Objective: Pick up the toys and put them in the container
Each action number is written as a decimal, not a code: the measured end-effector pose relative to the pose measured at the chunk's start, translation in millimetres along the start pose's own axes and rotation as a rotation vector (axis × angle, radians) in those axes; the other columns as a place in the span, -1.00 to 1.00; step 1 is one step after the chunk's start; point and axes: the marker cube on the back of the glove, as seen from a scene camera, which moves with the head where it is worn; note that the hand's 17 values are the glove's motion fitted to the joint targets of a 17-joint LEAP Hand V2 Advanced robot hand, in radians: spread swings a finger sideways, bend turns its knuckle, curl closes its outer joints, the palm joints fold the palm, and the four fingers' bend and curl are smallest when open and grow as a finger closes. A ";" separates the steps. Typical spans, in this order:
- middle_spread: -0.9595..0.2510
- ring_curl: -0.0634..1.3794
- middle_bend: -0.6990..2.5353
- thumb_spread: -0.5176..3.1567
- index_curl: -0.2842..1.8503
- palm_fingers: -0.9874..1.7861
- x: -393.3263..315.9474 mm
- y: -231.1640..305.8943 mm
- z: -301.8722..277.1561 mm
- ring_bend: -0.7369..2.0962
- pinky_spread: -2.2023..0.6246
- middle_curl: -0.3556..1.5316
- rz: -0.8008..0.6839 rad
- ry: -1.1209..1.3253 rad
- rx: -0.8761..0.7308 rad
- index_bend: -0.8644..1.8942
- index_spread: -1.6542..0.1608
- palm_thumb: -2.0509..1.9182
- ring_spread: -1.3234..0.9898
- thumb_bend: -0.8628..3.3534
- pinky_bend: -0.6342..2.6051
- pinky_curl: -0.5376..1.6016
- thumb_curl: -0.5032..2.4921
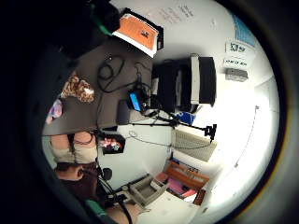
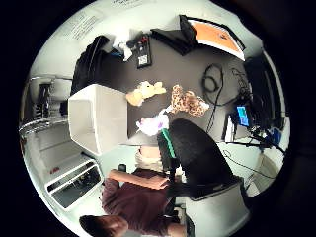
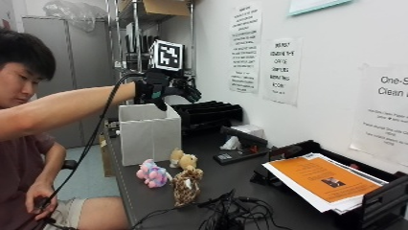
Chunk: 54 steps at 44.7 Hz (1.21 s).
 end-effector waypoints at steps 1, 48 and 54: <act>0.58 -0.84 -0.50 -0.47 -0.75 -0.20 -0.6 -0.4 0.0 -0.22 0.55 -0.61 -0.003 -0.003 0.000 -0.42 0.73 0.06 0.12 -0.57 -0.22 -0.38 -0.65; 0.56 -0.57 -0.42 -0.07 -0.61 -0.09 -55.7 -95.6 287.2 0.06 0.51 -0.33 -0.132 -0.101 -0.263 -0.23 0.61 0.13 0.03 -0.59 -0.08 -0.23 -0.47; 0.36 -0.52 -0.38 -0.07 -0.55 0.15 -55.4 -99.5 286.8 0.12 0.43 -0.29 -0.131 -0.193 -0.232 -0.14 0.58 0.18 -0.08 -0.58 -0.10 -0.24 -0.45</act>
